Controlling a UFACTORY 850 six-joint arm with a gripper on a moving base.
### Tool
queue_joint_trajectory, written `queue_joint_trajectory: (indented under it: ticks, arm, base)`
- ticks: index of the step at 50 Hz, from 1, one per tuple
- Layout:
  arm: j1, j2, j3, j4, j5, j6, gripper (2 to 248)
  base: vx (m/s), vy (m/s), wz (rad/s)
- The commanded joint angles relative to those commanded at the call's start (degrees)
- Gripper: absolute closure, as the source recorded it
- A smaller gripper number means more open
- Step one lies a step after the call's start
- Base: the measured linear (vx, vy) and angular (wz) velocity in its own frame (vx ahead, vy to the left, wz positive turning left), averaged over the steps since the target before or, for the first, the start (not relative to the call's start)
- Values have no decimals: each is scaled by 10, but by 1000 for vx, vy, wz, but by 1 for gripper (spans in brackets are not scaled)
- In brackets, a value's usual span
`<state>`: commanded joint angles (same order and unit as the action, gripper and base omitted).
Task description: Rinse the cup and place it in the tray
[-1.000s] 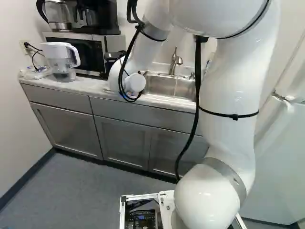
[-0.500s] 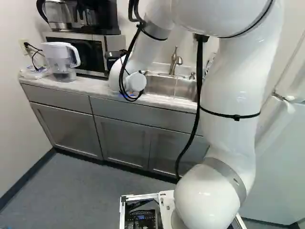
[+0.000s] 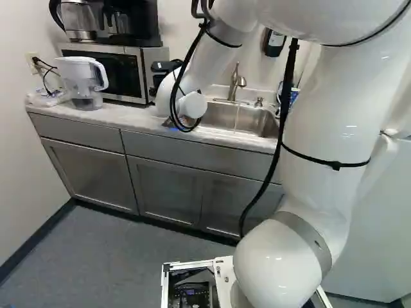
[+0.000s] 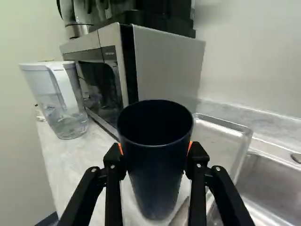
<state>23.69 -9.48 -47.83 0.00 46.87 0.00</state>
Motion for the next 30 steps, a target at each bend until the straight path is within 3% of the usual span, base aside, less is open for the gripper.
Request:
queue_joint_trajectory:
  ticks: [30]
  arm:
    - [-47,44,15,0,0,0,124]
  base:
    - [0,0,0]
